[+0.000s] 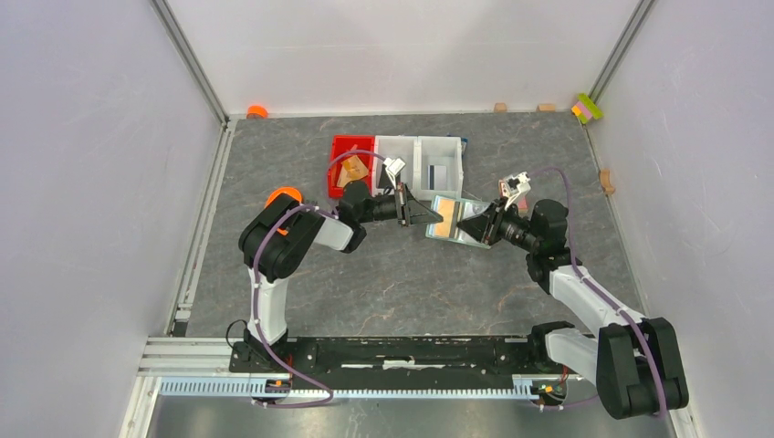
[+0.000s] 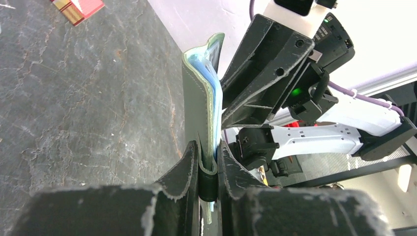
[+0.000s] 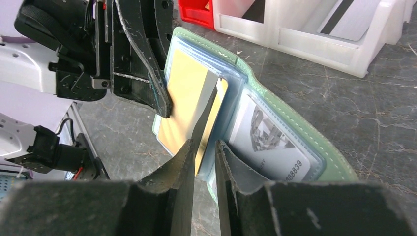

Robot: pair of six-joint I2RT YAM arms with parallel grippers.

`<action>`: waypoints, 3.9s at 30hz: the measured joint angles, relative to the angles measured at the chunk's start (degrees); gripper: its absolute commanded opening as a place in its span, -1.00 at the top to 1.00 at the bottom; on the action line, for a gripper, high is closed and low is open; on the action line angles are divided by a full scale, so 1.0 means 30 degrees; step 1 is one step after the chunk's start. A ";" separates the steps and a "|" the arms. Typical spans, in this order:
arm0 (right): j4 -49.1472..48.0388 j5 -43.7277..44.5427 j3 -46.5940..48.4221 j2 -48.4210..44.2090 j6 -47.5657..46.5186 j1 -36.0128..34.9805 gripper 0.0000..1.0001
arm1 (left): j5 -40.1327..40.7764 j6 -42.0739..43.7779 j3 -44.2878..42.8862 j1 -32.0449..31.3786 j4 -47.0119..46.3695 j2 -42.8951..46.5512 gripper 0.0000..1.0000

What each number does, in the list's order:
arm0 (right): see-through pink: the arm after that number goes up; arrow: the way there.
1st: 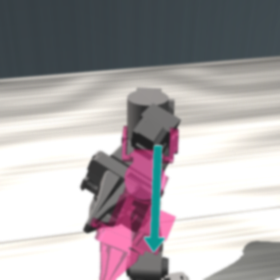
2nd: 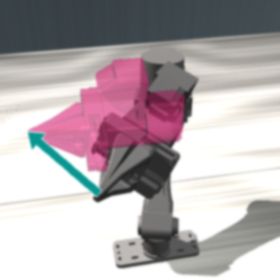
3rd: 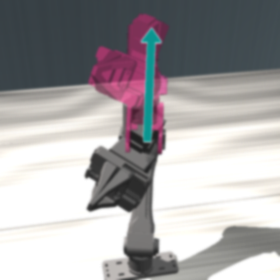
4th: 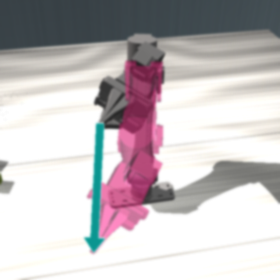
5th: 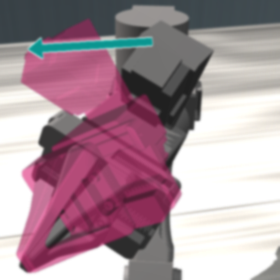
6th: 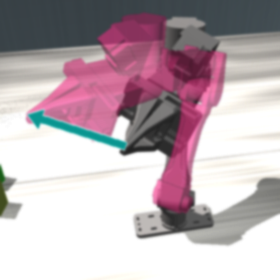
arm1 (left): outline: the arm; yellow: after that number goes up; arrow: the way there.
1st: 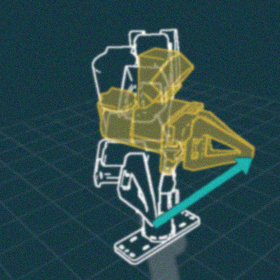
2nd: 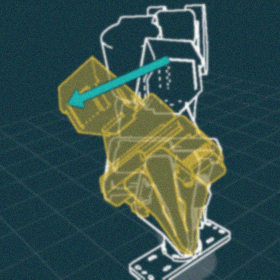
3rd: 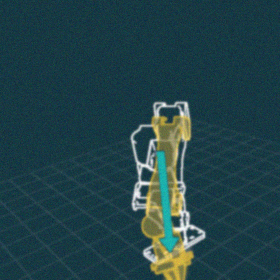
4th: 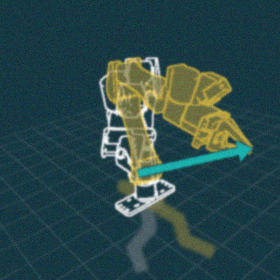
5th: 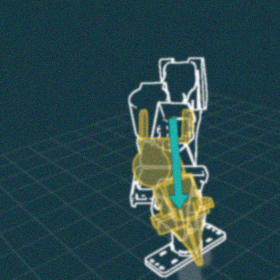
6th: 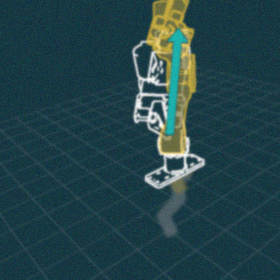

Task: Take the credit cards out of the card holder
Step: Remove the credit card from the card holder.

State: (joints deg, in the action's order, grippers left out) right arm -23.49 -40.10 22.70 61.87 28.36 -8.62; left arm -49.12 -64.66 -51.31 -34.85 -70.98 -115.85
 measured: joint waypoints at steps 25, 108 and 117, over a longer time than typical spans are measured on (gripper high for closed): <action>-0.2608 -0.1290 -0.0474 -0.0911 0.2164 0.0393 0.96 | -0.0670 -0.0692 0.0233 -0.0372 -0.2412 0.0000 0.69; 0.0240 0.0255 -0.5238 0.1639 -0.0109 0.1494 0.38 | 0.4765 0.7373 -0.3497 -0.3548 2.1216 0.1071 0.96; -0.2200 -0.1741 -0.6943 -0.1115 0.2397 0.1800 0.33 | 0.4109 0.5552 -0.1027 -0.3366 1.7908 0.3060 0.96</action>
State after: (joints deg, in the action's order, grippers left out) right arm -30.09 -45.32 1.87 58.52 35.55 -3.22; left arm -36.80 -48.01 -54.39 -44.95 -17.26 -106.67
